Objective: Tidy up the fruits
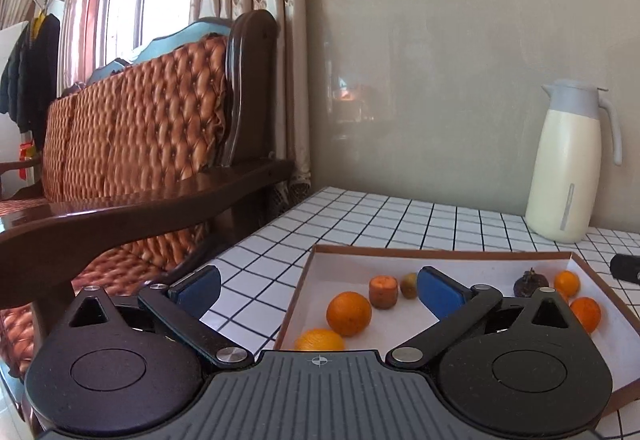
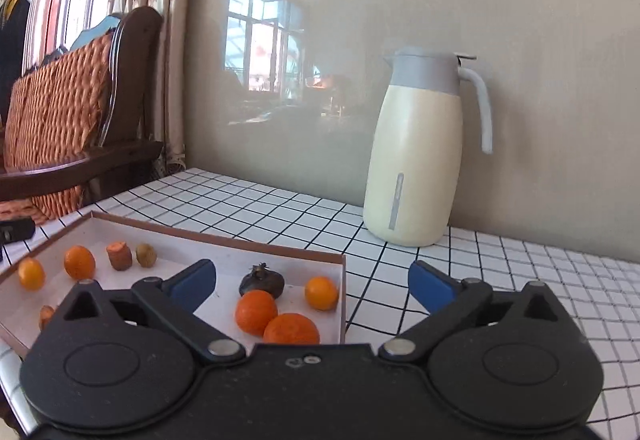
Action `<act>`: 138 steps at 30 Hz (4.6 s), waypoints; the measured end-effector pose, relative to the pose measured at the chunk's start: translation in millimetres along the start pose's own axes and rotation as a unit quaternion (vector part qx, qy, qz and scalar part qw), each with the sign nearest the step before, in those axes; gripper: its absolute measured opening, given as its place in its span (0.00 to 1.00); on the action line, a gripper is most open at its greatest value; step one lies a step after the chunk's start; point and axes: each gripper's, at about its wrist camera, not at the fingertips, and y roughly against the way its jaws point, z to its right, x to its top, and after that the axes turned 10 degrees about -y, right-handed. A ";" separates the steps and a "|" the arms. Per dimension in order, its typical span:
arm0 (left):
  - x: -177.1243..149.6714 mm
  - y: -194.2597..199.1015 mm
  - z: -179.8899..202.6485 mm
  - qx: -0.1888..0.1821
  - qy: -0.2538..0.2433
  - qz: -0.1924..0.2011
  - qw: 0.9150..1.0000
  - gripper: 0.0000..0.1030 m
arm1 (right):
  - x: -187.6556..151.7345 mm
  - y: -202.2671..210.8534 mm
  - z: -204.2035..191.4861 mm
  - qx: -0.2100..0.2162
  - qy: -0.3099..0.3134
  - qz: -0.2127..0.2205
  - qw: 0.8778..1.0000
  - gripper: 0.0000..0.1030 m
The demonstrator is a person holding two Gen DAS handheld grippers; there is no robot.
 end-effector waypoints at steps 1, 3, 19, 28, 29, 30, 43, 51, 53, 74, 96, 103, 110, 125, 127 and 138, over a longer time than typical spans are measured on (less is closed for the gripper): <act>-0.6 -0.7 0.5 -0.005 -0.001 0.000 1.000 1.00 | -0.1 -1.2 -0.5 0.002 -0.001 -0.002 1.000 0.94; -0.2 -1.8 3.6 -0.010 -0.009 -0.001 1.000 1.00 | -0.5 -1.4 -3.4 0.005 0.005 -0.002 1.000 0.94; -1.0 12.2 15.6 -0.017 -0.021 0.009 1.000 1.00 | -3.5 3.6 -10.6 0.011 0.017 -0.031 0.999 0.94; -0.8 21.1 27.2 -0.042 -0.027 0.008 0.999 1.00 | -2.0 19.7 -20.1 0.033 0.027 -0.024 0.999 0.94; 0.9 23.3 28.9 -0.049 -0.026 0.000 0.998 1.00 | -0.8 24.0 -21.6 0.035 0.028 -0.023 0.999 0.94; 2.8 27.8 30.2 -0.054 -0.025 -0.001 0.998 1.00 | 1.0 30.1 -22.3 0.037 0.029 -0.020 0.999 0.94; 11.3 137.2 28.6 -0.075 -0.019 0.048 0.996 1.00 | 14.4 150.7 1.5 0.038 0.008 0.018 0.999 0.94; -7.0 203.2 20.2 -0.054 -0.017 0.086 0.995 1.00 | -6.1 207.7 16.8 0.015 0.012 0.035 0.999 0.94; -13.7 216.3 19.9 -0.055 -0.023 0.093 0.994 1.00 | -12.1 216.6 15.0 0.016 0.018 0.042 0.999 0.94; -50.0 247.3 49.4 -0.073 -0.042 0.130 0.988 1.00 | -46.0 225.6 9.6 0.004 0.034 0.055 0.998 0.94; -54.7 244.1 42.8 -0.070 -0.037 0.128 0.989 1.00 | -46.4 225.7 7.8 0.002 0.036 0.059 0.998 0.94; -54.6 244.2 42.4 -0.070 -0.036 0.128 0.989 1.00 | -46.6 225.8 7.5 0.002 0.038 0.059 0.998 0.94; -53.5 242.6 41.7 -0.071 -0.035 0.127 0.989 1.00 | -47.1 225.9 7.6 0.002 0.037 0.058 0.998 0.94; -53.5 241.7 42.1 -0.073 -0.035 0.124 0.989 1.00 | -46.7 226.1 7.1 0.002 0.037 0.058 0.998 0.94; -53.1 241.3 41.9 -0.073 -0.036 0.124 0.989 1.00 | -46.7 226.2 7.1 0.002 0.038 0.058 0.998 0.94; -53.6 240.2 40.5 -0.073 -0.035 0.126 0.989 1.00 | -46.3 226.3 6.4 0.001 0.037 0.058 0.998 0.94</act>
